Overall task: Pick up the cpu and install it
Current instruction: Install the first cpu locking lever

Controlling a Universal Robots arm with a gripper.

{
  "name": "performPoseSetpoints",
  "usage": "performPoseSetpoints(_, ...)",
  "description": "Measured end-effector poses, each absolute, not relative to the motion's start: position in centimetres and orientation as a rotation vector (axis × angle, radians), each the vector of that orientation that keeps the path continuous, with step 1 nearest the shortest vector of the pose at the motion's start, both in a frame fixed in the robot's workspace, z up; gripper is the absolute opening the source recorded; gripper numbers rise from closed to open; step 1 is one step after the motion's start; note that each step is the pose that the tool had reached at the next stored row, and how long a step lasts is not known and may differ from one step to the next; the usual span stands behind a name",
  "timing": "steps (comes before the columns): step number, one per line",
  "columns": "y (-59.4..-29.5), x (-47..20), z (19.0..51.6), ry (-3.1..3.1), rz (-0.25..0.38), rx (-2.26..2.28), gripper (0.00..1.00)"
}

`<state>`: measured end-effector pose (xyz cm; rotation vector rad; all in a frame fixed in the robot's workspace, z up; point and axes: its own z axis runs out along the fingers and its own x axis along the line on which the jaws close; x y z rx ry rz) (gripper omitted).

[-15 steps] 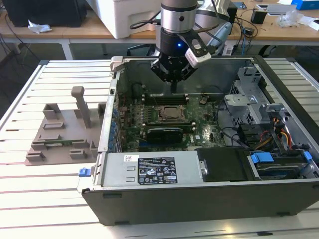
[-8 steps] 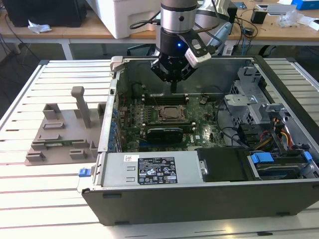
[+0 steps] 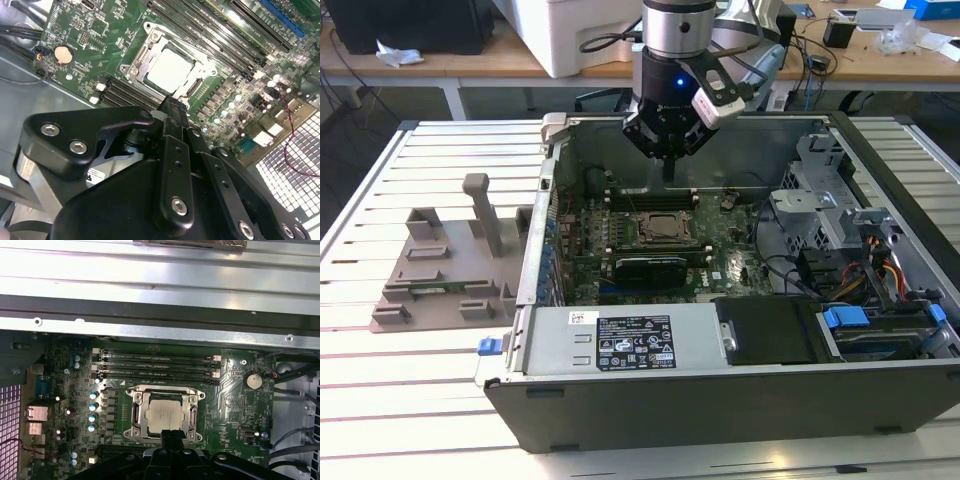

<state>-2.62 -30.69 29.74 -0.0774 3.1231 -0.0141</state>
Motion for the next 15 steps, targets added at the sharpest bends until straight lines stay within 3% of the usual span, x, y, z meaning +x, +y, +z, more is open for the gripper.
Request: performPoseSetpoints(15, -30.6, -2.6, 31.3, 3.123, -0.014, -0.077, 0.11)
